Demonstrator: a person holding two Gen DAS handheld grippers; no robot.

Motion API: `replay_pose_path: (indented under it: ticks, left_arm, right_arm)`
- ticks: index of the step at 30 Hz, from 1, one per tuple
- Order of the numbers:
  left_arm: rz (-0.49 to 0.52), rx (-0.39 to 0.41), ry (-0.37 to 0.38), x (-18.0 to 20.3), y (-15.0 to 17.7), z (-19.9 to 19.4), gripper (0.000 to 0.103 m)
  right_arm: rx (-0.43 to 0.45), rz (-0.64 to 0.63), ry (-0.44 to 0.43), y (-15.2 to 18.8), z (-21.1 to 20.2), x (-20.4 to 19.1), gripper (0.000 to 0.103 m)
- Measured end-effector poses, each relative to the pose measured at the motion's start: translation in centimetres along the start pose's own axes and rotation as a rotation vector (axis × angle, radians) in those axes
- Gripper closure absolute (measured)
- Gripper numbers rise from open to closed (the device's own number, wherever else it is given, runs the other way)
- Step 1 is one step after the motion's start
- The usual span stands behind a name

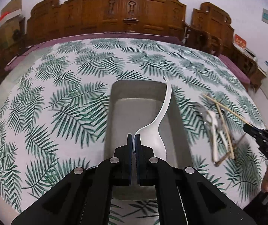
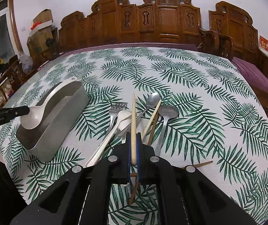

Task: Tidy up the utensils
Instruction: 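Carry the white spoon into the grey tray and open the left tool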

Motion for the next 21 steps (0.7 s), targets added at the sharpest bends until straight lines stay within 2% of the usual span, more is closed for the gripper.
replay_pose_path:
  ticks: [9,17,21]
  left_arm:
    - [-0.034,-0.021,-0.019,-1.6,0.9,0.8,0.101]
    - [-0.051,-0.009,0.004,-2.0,0.7,0.3,0.101]
    - [-0.044,0.013,0.021,-2.2,0.3,-0.7,0.101]
  right_arm:
    - [0.003,-0.010,-0.013,0.1,-0.2,-0.7,0.097]
    - [-0.014,-0.031,-0.010,0.4,-0.1,-1.7,0.097]
    - [0.007,-0.031,-0.003,0.1,-1.1,-2.3,0.097]
Point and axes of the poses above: each gripper's, at about its wrist camera, not at the fingertips, and z roughly the way its jaws point, x to its right, y to its underside, the point moved 1 cm from there along z, roughly the way its jaws point, and after that the axes turned 12 degrees about y, right-handed, at the moved point
